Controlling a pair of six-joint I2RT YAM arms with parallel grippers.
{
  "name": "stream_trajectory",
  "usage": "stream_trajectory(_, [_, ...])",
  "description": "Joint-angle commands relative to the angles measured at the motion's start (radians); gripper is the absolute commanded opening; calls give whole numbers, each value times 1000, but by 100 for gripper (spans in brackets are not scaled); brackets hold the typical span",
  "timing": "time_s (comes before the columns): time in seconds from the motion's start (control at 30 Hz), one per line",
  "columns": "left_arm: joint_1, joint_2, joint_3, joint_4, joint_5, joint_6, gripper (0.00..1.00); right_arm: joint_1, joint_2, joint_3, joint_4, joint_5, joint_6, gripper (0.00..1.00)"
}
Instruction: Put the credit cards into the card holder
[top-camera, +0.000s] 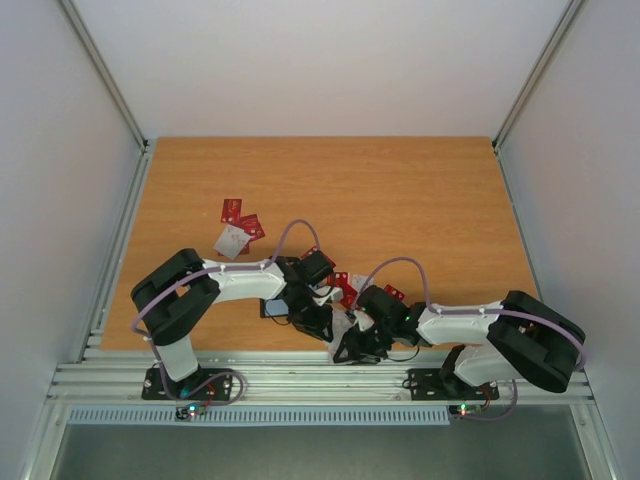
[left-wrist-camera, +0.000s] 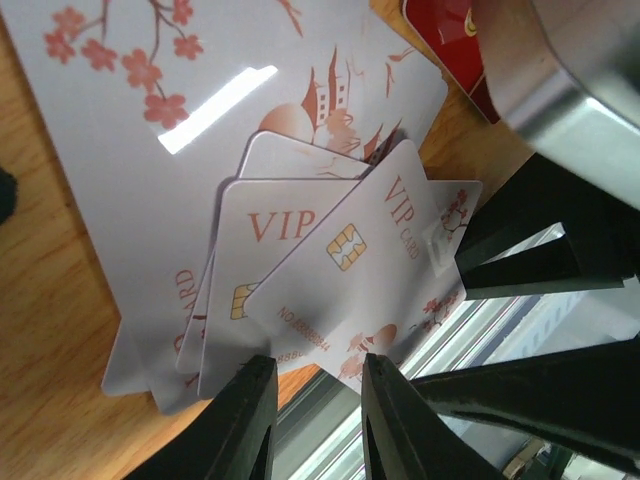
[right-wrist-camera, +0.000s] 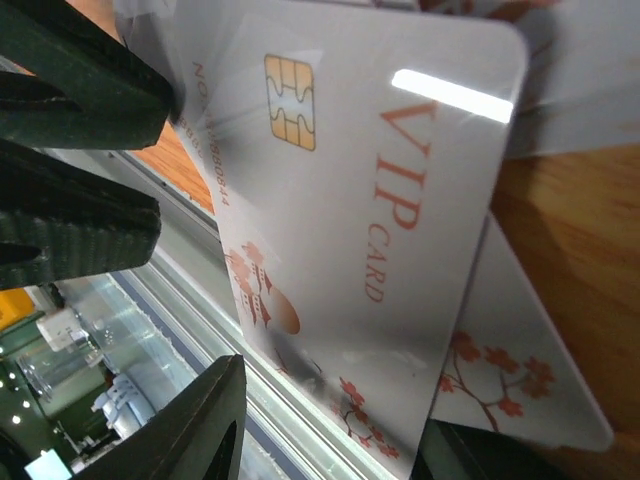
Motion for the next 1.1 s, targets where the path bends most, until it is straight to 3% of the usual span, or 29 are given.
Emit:
stream_trajectory(0.0, [-4, 47, -38, 43, -45, -6, 27, 25, 12, -13, -26, -11, 23, 38])
stream_trajectory(0.27, [-4, 51, -40, 38, -55, -6, 27, 26, -55, 45, -166, 3, 1, 19])
stream_trajectory(0.7, [1, 4, -25, 6, -82, 4, 27, 27, -83, 159, -400, 4, -48, 1])
stream_trajectory(0.87, [22, -47, -15, -20, -91, 5, 29, 27, -105, 189, -464, 4, -51, 1])
stream_trajectory(1.07, [60, -149, 6, -75, -106, 7, 37, 25, -151, 246, -537, 12, -65, 1])
